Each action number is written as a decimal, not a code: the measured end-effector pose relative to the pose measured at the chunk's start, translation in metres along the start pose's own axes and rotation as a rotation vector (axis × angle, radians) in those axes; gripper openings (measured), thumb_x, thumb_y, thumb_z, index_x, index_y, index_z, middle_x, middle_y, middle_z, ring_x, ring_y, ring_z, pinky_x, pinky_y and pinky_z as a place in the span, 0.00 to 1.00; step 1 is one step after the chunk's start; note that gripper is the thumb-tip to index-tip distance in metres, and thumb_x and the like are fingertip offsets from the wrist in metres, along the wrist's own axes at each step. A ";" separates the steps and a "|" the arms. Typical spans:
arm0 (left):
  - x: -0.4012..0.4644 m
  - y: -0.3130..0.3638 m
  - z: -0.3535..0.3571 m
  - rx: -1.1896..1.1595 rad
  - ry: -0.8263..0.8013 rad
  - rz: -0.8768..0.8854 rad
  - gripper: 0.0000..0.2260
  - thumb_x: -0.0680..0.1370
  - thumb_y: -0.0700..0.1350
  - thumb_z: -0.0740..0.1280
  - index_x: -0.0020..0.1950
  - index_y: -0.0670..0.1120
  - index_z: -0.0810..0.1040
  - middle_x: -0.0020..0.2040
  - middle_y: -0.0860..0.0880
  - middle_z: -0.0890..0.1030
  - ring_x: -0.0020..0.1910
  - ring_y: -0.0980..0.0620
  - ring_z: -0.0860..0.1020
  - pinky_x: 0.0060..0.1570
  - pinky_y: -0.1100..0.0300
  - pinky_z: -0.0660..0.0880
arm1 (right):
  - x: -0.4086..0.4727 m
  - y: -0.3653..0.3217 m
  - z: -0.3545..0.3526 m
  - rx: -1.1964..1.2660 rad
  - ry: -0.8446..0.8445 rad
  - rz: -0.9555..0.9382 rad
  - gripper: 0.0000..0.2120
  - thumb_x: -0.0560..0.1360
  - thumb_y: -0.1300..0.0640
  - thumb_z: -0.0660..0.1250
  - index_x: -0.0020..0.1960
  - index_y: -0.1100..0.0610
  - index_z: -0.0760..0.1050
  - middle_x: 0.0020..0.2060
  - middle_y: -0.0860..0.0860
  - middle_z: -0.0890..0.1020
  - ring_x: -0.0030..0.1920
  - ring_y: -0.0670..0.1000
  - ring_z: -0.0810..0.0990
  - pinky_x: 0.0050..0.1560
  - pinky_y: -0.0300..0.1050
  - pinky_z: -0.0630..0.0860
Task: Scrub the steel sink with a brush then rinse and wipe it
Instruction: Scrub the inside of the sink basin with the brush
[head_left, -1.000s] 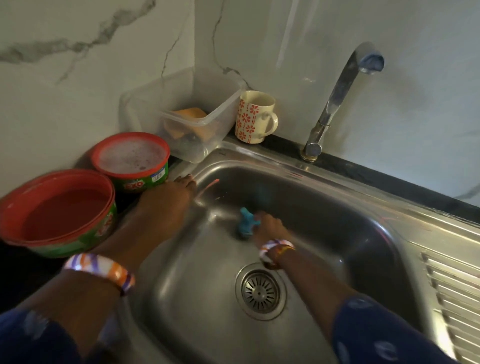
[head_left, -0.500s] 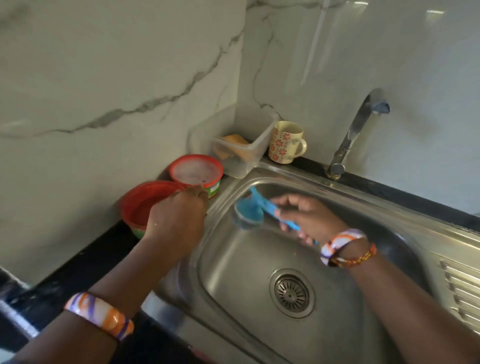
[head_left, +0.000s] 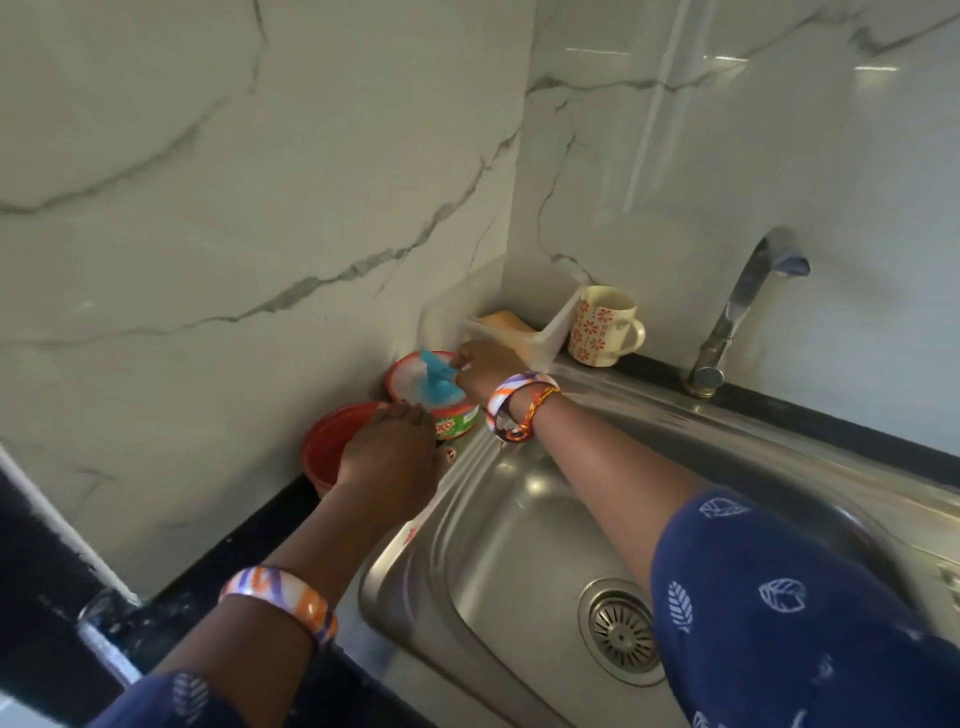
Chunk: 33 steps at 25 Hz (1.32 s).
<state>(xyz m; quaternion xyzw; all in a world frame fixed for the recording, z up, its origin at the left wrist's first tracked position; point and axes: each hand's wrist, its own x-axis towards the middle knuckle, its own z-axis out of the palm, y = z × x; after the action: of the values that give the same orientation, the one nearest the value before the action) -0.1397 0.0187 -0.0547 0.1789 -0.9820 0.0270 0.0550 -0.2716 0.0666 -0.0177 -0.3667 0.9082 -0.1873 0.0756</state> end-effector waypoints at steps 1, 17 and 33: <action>0.001 -0.002 0.000 -0.007 0.005 0.008 0.19 0.81 0.53 0.54 0.66 0.44 0.68 0.67 0.45 0.71 0.68 0.47 0.67 0.67 0.58 0.60 | 0.000 0.000 -0.005 0.061 0.032 -0.004 0.15 0.76 0.62 0.60 0.61 0.60 0.76 0.59 0.57 0.78 0.60 0.57 0.76 0.61 0.47 0.73; 0.022 0.042 -0.020 -0.082 0.064 0.186 0.13 0.78 0.54 0.58 0.60 0.53 0.74 0.60 0.49 0.78 0.61 0.48 0.76 0.57 0.54 0.75 | -0.080 0.080 -0.026 1.111 0.364 0.173 0.13 0.78 0.63 0.60 0.60 0.51 0.72 0.29 0.51 0.72 0.16 0.39 0.65 0.17 0.30 0.59; 0.047 0.047 0.052 0.217 -0.193 0.262 0.32 0.80 0.51 0.59 0.77 0.40 0.47 0.78 0.44 0.46 0.78 0.49 0.47 0.75 0.60 0.47 | -0.035 0.102 0.028 0.594 0.339 0.607 0.24 0.80 0.58 0.52 0.76 0.54 0.54 0.65 0.60 0.73 0.65 0.61 0.72 0.63 0.51 0.69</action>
<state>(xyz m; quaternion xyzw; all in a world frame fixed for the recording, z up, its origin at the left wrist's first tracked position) -0.2054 0.0418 -0.1027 0.0564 -0.9889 0.1221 -0.0630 -0.3034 0.1502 -0.0836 -0.0106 0.8811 -0.4660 0.0793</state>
